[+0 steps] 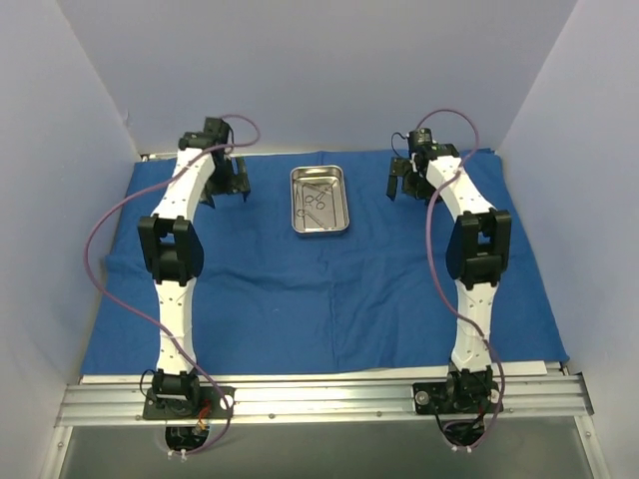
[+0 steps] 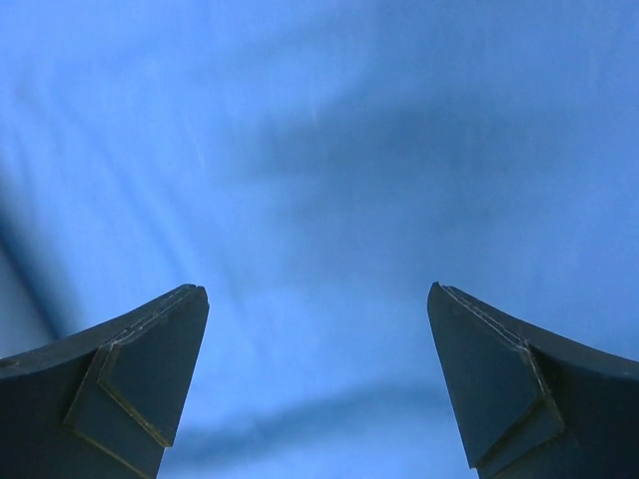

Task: Open and lay out the surgical kit
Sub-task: Smooth out the surgical kit at the center of the board.

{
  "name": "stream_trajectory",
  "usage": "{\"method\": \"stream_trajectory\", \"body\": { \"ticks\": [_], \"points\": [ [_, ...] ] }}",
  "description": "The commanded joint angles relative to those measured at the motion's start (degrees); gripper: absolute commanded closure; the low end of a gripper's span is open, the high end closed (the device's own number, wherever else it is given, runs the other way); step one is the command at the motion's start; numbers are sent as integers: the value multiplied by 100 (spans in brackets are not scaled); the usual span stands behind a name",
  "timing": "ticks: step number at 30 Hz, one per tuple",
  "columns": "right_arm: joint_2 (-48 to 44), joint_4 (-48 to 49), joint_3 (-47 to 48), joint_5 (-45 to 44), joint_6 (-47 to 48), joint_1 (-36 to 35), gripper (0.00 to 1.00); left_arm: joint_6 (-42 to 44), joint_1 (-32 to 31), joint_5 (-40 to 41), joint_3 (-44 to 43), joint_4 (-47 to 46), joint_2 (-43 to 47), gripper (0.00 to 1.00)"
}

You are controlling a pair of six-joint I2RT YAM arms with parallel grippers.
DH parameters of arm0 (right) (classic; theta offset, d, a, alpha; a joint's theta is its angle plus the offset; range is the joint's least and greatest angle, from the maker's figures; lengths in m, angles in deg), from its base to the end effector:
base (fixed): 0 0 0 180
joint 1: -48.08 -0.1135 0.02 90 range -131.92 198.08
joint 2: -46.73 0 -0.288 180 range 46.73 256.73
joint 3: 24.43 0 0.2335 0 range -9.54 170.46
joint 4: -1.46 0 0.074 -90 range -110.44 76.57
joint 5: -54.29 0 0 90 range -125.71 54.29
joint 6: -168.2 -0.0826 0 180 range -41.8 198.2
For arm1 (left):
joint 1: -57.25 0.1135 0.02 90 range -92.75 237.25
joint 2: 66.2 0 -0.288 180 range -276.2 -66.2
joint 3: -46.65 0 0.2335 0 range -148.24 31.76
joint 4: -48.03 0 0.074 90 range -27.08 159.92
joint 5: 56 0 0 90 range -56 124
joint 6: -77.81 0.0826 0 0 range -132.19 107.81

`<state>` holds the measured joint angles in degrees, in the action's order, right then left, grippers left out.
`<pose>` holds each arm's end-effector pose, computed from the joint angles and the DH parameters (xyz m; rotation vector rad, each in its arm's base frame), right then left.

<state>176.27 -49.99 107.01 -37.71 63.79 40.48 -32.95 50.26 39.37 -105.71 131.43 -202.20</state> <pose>0.5339 0.0683 0.2242 0.1605 2.4339 0.1298 0.5093 -0.0547 0.2355 -0.3531 2.7077 -0.0087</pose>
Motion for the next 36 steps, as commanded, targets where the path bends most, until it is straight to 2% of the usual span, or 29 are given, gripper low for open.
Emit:
{"method": "stream_trajectory", "body": {
  "ticks": [1,9,13,18,28,34,36],
  "points": [
    [-648,34,-913,51,114,-5,0,-60,-188,465,571,540,74,6],
    [-983,316,-2066,95,88,-67,0,-95,-374,676,1354,400,22,6],
    [-711,377,-2145,-125,35,-67,0,-78,-374,501,1074,558,-583,6],
    [-403,544,-2066,-485,-132,-5,0,-34,-374,360,318,778,-1278,6],
    [1045,229,-900,-485,-395,223,0,89,-242,-395,-1413,928,-2325,6],
    [1451,-35,-239,-354,-492,320,1,45,188,-1080,-1853,514,-2571,5],
    [1417,-1,-54,-214,-405,303,1,141,311,-1082,-2029,427,-2545,5]
  ]
}}
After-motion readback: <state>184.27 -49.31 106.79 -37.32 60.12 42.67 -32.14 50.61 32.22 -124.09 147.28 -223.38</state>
